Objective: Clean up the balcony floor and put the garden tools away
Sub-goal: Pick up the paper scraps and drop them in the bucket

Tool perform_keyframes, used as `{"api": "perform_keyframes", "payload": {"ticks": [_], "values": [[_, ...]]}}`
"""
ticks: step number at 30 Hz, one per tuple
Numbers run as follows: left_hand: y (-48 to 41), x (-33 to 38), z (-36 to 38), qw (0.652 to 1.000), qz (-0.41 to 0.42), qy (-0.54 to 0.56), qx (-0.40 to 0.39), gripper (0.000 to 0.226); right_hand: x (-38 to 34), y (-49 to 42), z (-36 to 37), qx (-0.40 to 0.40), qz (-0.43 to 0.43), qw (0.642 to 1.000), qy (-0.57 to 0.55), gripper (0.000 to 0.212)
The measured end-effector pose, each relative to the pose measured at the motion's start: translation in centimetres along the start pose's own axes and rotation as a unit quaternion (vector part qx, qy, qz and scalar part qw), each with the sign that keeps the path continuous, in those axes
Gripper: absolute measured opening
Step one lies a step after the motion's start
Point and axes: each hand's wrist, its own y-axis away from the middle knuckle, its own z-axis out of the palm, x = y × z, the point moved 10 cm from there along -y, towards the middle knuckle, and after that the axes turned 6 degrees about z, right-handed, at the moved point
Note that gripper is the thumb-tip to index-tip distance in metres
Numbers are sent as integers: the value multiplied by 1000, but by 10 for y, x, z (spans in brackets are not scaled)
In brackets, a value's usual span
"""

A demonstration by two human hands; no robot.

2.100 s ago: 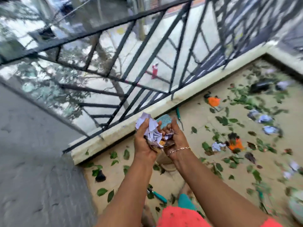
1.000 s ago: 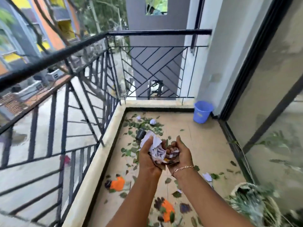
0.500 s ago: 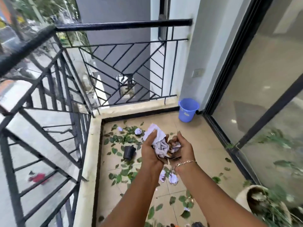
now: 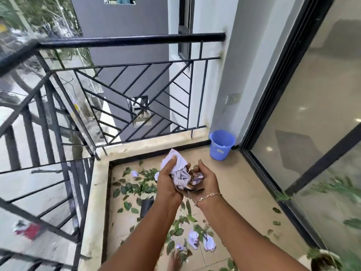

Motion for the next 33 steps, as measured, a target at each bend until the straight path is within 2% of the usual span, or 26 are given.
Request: {"api": "perform_keyframes", "payload": {"ticks": [3,5,7,8,10,12,14,15,17,20,25,28,33], "values": [[-38,13,18,1000,-7,-9,10,31,-14,-48,12,2,2,1000,-19,54],[-68,25,30,1000,2,-26,9,8,-22,-74,28,-3,12,999,-44,54],[-101,32,35,999,4,-37,8,31,-30,-97,39,-1,21,998,-52,50],[-113,35,43,999,1,-33,-3,33,-35,-105,46,2,25,999,-43,45],[-136,34,59,1000,-22,-15,-6,30,-51,-121,57,10,19,1000,-23,40],[-156,27,76,999,-35,-8,-23,18,-70,-136,64,7,15,1000,-14,50],[-172,19,95,998,-37,-30,-47,40,-92,-144,65,5,-3,1000,-26,55],[-180,15,108,997,-35,-36,-61,39,-104,-149,62,9,-15,999,-48,51],[-193,-3,127,993,-54,-68,-81,31,-128,-161,48,31,-40,995,-86,38],[-215,-34,156,987,-94,-74,-108,31,-168,-181,23,69,-67,993,-74,33],[-274,-89,197,979,-134,-110,-110,32,-237,-229,-15,115,-97,985,-84,38],[-322,-123,224,974,-152,-127,-110,24,-283,-273,-32,125,-100,982,-101,44],[-405,-182,272,965,-201,-139,-94,25,-360,-342,-49,151,-59,983,-80,54]]}}
